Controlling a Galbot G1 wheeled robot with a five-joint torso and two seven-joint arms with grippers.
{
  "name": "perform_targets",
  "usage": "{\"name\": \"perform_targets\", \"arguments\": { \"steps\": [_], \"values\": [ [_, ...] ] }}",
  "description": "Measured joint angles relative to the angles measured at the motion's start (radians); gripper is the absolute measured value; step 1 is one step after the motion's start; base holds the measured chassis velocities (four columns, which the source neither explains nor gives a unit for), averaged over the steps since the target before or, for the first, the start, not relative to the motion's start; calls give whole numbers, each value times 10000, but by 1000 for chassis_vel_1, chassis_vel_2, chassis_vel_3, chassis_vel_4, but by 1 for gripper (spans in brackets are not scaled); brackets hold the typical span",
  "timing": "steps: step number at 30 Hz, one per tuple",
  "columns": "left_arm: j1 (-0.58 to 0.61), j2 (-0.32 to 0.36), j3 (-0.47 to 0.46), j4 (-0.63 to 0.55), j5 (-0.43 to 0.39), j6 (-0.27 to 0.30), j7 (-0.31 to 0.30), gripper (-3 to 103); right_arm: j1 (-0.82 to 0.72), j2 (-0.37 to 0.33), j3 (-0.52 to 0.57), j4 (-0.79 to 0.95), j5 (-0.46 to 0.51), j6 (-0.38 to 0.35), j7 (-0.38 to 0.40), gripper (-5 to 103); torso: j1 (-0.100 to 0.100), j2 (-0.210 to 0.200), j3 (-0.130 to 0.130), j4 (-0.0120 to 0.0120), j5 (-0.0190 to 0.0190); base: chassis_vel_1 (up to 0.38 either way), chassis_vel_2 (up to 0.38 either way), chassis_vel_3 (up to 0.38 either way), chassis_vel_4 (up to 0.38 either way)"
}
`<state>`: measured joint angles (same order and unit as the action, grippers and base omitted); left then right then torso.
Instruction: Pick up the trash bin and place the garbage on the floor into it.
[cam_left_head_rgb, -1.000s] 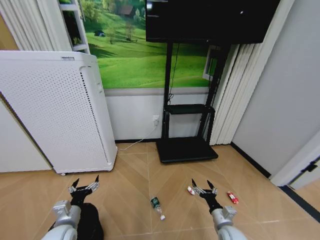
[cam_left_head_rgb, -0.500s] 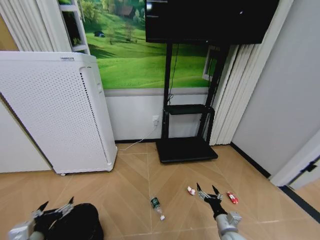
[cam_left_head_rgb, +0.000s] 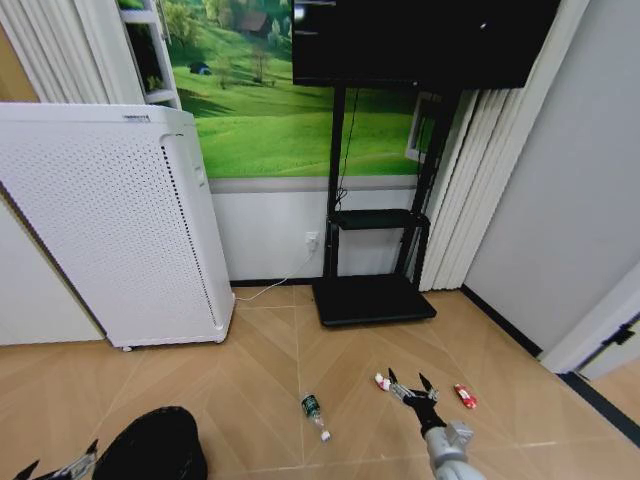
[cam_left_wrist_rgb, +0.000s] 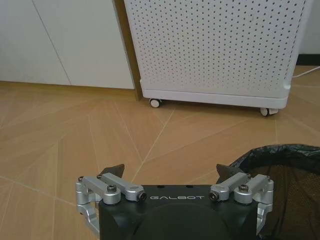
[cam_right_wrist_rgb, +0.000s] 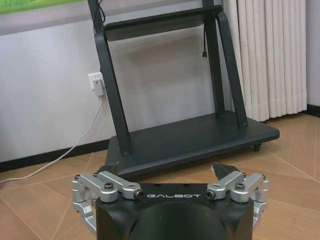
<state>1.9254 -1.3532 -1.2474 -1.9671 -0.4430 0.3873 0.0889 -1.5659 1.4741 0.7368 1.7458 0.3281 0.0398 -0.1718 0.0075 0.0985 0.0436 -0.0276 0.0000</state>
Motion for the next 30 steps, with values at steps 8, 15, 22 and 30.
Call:
{"name": "perform_targets", "arguments": {
  "steps": [8, 15, 22, 30],
  "values": [
    [-381, -233, 523, 344, 709, -18, 16, 100, 4, -123, -8, -337, 166, 280, 2, 100, 2, 8, 6, -1, 1, 0, 0, 0, 0],
    [-624, -479, 1056, 291, 1240, 304, 38, 100, 48, -207, 23, -371, 405, 358, 5, 100, 3, 14, 10, -1, 0, 0, 0, 0, 0],
    [-801, -675, 1483, 310, 1400, 742, 101, 100, 152, -224, 20, -611, 447, 422, 7, 100, 4, 17, 13, -1, 1, 0, 0, 0, 0],
    [-824, -732, 1547, 451, 1650, 688, 164, 86, 396, -167, 17, -826, 388, 376, 23, 100, 5, 20, 16, 0, 0, 0, 0, 0, 0]
  ]
}}
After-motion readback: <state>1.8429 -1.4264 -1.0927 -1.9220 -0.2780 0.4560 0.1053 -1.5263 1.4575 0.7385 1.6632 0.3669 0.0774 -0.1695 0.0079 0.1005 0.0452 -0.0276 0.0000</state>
